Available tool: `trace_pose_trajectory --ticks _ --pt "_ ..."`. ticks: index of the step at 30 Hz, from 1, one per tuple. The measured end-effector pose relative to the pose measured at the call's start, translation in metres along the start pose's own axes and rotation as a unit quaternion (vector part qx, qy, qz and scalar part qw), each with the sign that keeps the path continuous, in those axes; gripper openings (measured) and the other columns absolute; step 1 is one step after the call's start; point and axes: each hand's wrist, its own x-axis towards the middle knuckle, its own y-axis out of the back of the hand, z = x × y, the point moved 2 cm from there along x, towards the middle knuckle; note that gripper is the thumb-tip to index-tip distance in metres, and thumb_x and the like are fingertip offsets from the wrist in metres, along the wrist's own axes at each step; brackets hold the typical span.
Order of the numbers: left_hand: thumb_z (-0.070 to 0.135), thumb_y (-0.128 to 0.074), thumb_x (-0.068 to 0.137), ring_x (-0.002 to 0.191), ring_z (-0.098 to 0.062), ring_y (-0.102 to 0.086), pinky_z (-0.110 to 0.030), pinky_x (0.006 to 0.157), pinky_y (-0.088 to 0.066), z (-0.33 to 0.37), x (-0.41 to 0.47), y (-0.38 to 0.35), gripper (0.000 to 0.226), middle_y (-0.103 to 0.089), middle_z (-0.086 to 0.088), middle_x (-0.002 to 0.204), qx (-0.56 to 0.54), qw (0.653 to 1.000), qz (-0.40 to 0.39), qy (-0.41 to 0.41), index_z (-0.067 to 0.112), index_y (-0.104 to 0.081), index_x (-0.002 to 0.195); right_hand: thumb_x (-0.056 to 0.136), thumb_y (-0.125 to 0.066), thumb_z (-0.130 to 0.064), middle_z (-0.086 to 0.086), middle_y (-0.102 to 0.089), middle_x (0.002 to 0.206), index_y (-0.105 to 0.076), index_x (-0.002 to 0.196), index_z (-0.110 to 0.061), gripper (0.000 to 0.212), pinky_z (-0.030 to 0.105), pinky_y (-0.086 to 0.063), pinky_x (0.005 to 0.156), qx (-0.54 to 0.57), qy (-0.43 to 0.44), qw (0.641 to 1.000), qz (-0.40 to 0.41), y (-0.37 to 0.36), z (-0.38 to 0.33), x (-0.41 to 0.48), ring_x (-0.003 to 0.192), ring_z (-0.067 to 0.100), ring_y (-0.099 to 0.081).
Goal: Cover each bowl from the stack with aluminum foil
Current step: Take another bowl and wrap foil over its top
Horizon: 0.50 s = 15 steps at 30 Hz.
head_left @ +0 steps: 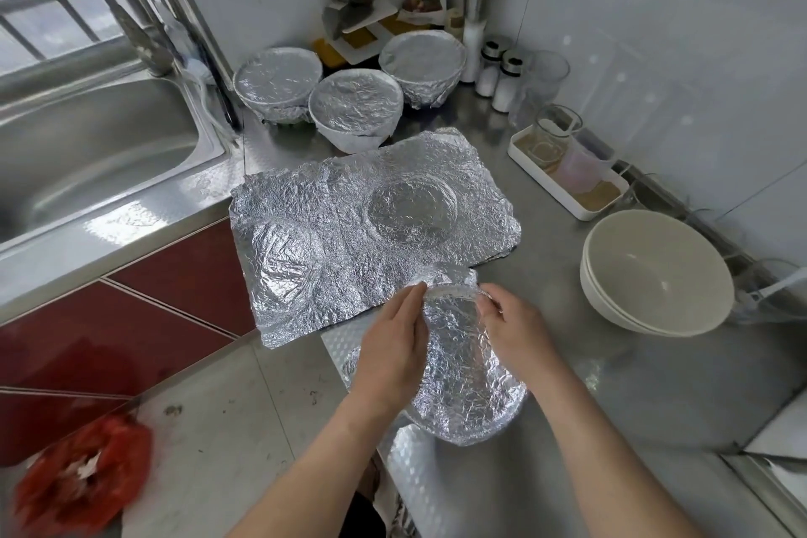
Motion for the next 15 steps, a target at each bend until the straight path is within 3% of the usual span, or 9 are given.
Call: trace_pose_trajectory --ticks 2,4,7,10,12,14,15 --pt "0.023 -0.039 0.105 0.131 -0.017 -0.045 -0.020 0.106 -0.031 0.001 0.002 0.002 0.044 -0.046 -0.001 0.147 0.007 1.000 -0.016 -0.005 0.016 -0.041 0.148 0.102 -0.042 -0.021 -0.002 -0.050 0.060 -0.050 0.081 -0.017 0.023 0.028 -0.032 0.051 0.013 0.001 1.000 0.018 0.001 0.000 -0.003 0.050 0.012 -0.041" --pt "0.022 -0.038 0.105 0.132 -0.017 -0.045 -0.019 0.106 -0.030 0.002 0.006 0.003 0.044 -0.046 -0.001 0.147 0.029 0.999 -0.032 -0.025 0.017 -0.041 0.148 0.101 -0.044 -0.018 0.011 -0.059 0.069 -0.058 0.088 -0.008 0.022 0.034 -0.038 0.056 0.038 -0.006 0.999 0.038 0.002 0.001 -0.007 0.058 0.023 -0.049" --pt "0.025 -0.037 0.105 0.134 -0.018 -0.042 -0.031 0.112 -0.035 0.002 0.010 0.008 0.044 -0.047 -0.001 0.147 0.064 0.996 -0.028 -0.048 0.017 -0.040 0.148 0.101 -0.045 -0.017 0.019 -0.061 0.076 -0.062 0.101 0.000 0.024 0.030 -0.036 0.057 0.090 -0.023 0.995 0.049 0.000 0.006 -0.014 0.068 0.034 -0.054" --pt "0.020 -0.042 0.103 0.135 -0.019 -0.041 -0.030 0.110 -0.032 0.002 0.000 0.017 0.045 -0.046 -0.002 0.147 0.061 0.998 0.015 0.001 0.015 -0.040 0.148 0.100 -0.046 -0.018 0.005 -0.064 0.077 -0.065 0.110 -0.011 0.022 0.019 -0.040 0.056 0.159 -0.051 0.983 0.074 0.001 0.014 -0.023 0.069 0.016 -0.060" --pt "0.020 -0.044 0.103 0.135 -0.019 -0.040 -0.028 0.108 -0.029 0.001 -0.011 0.019 0.043 -0.046 -0.001 0.146 0.056 0.996 0.039 0.054 0.015 -0.044 0.146 0.100 -0.047 -0.020 -0.004 -0.068 0.094 -0.061 0.121 -0.017 0.025 0.013 -0.046 0.067 0.200 -0.068 0.973 0.092 -0.001 0.018 -0.026 0.078 0.000 -0.061" --pt "0.021 -0.046 0.102 0.125 -0.018 -0.045 -0.028 0.101 -0.034 -0.003 -0.021 0.016 0.040 -0.053 0.000 0.137 0.034 0.994 0.057 0.091 0.014 -0.051 0.141 0.100 -0.046 -0.024 -0.003 -0.066 0.112 -0.057 0.128 -0.016 0.031 0.025 -0.048 0.089 0.209 -0.084 0.969 0.102 -0.005 0.022 -0.025 0.098 0.008 -0.060" --pt "0.021 -0.046 0.102 0.116 -0.016 -0.049 -0.026 0.093 -0.036 -0.005 -0.025 0.012 0.038 -0.057 0.001 0.128 0.016 0.992 0.064 0.106 0.013 -0.054 0.138 0.101 -0.044 -0.026 -0.003 -0.065 0.108 -0.058 0.125 -0.017 0.029 0.030 -0.047 0.089 0.211 -0.087 0.968 0.105 -0.009 0.023 -0.024 0.094 0.011 -0.059"
